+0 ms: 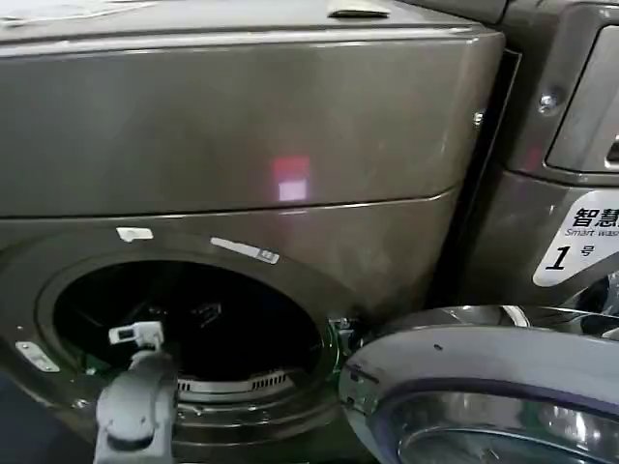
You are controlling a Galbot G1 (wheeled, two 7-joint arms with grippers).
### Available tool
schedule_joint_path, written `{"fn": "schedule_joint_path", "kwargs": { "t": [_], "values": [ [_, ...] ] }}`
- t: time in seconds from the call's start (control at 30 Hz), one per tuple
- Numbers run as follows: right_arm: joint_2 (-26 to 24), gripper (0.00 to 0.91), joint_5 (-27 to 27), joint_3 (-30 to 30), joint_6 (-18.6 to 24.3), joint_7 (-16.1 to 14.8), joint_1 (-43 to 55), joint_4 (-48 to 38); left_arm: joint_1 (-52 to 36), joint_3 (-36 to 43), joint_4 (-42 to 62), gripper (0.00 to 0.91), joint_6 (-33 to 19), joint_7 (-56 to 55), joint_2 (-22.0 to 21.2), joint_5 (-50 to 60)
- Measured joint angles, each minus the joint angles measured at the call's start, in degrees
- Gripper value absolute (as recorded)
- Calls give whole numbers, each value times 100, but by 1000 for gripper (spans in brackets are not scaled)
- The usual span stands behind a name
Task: Grasp the clothes from the dryer.
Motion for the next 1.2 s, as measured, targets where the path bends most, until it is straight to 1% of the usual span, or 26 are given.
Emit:
{"fn": "schedule_joint_path", "kwargs": {
  "t": [0.2,0.37,0.63,0.73,0.8,0.9,1.2],
  "values": [
    [1,907,-30,-59,2,-1,68,9,-490,42,801,907,-392,117,-17,212],
    [-6,907,-41,-78,2,-1,67,12,-852,73,1329,907,-596,180,-17,371],
    [-35,907,-43,-97,-9,0,65,55,-1476,159,2186,907,-710,291,7,644],
    [-39,907,-42,-96,-9,0,51,54,-1666,146,2398,907,-725,495,16,900],
    [-42,907,-42,-112,-9,0,50,54,-1738,152,2478,907,-782,783,46,1272],
    [-41,907,-42,-140,-10,0,51,69,-1854,179,2505,907,-1020,1482,81,2101],
    [-46,907,-39,-155,4,-5,2,53,-2213,194,2722,907,-2255,3785,75,4809]
  ]
}}
